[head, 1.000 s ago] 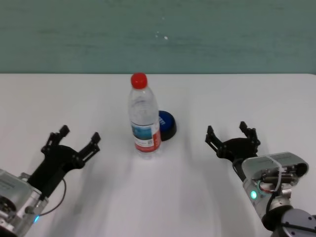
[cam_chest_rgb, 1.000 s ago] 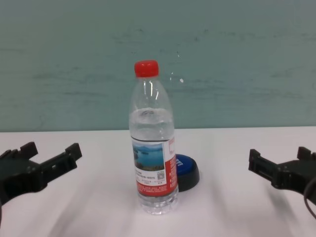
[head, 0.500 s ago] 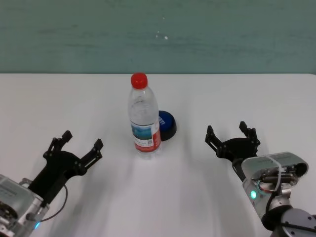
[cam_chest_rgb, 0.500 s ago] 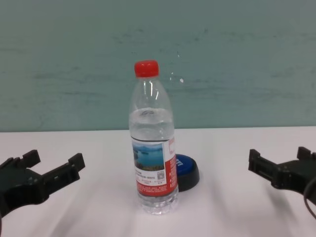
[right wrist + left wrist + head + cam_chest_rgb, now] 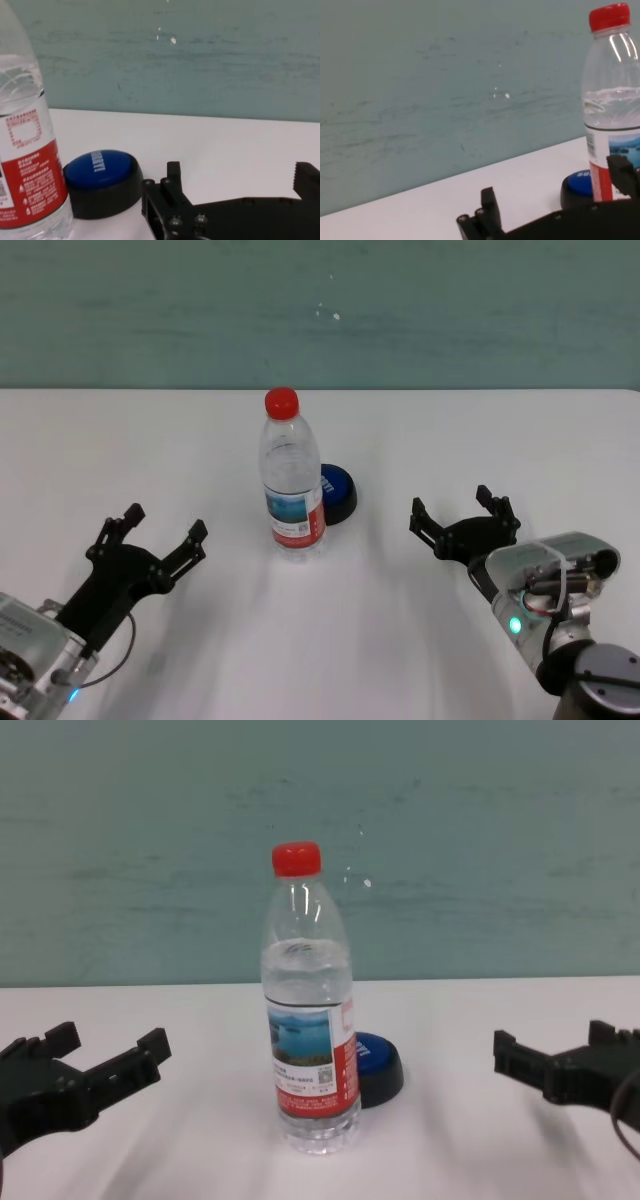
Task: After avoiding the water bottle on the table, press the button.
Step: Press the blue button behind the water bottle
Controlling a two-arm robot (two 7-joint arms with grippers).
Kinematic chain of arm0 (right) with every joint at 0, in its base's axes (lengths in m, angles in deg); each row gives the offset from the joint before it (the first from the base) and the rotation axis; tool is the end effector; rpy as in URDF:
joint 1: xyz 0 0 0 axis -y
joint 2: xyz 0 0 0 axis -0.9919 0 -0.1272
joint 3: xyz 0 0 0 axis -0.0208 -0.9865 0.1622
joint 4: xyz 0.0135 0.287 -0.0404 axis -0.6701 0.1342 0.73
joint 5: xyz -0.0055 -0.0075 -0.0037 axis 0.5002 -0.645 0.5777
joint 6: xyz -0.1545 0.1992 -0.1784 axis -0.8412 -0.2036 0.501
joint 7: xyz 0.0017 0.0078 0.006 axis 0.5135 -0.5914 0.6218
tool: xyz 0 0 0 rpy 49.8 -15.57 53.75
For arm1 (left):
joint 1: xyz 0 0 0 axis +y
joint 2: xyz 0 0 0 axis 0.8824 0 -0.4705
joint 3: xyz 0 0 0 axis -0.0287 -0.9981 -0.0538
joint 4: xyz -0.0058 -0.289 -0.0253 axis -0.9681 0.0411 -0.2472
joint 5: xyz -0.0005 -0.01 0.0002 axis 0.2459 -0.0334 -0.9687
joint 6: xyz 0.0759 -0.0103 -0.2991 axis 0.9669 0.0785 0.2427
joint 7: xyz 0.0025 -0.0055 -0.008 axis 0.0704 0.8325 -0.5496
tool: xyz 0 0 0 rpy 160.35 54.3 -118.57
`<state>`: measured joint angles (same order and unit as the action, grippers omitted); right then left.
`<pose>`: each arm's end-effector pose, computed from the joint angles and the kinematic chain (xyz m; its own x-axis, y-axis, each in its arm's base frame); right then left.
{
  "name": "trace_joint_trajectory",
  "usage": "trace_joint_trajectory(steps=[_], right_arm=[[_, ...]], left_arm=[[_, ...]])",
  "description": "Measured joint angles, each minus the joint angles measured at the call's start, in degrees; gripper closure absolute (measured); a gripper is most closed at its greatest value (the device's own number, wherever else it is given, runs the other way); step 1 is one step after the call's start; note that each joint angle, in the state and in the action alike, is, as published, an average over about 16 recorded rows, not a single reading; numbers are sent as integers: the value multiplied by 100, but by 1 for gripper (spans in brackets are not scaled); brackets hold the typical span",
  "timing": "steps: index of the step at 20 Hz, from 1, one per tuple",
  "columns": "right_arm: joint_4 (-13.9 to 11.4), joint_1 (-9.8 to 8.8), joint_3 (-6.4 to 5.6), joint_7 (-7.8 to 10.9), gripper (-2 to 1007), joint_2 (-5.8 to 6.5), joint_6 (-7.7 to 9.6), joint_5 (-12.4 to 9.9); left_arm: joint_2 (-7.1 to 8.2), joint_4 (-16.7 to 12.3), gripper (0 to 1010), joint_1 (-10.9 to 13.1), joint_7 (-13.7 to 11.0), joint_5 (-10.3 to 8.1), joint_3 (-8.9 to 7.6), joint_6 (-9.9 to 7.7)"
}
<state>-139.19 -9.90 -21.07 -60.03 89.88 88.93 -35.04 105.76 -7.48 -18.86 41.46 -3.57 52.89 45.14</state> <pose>0.3060 0.0336 -0.2947 0.2457 -0.9692 -0.0188 0.9682 0.2463 -0.0445 0.2789 0.0643 -0.3241 0.4234 0.8923 0.1568 -0.8990 0.4352 -0.0490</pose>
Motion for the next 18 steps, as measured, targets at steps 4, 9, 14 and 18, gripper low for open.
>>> trace_joint_trajectory(steps=[4,9,14,18], right_arm=[[-15,88,-69,139,1,6,188,62],[61,263,-164,329,1,17,326,136],[241,491,-257,547,1,19,395,181],[441,696,-313,723,1,16,415,202]], left_arm=[[-1,1,0,-3,0,-4,-3,-6],[-2,3,0,-6,0,-7,-4,-10],[-2,4,0,-7,0,-8,-5,-12],[-2,3,0,-7,0,-8,-4,-13]])
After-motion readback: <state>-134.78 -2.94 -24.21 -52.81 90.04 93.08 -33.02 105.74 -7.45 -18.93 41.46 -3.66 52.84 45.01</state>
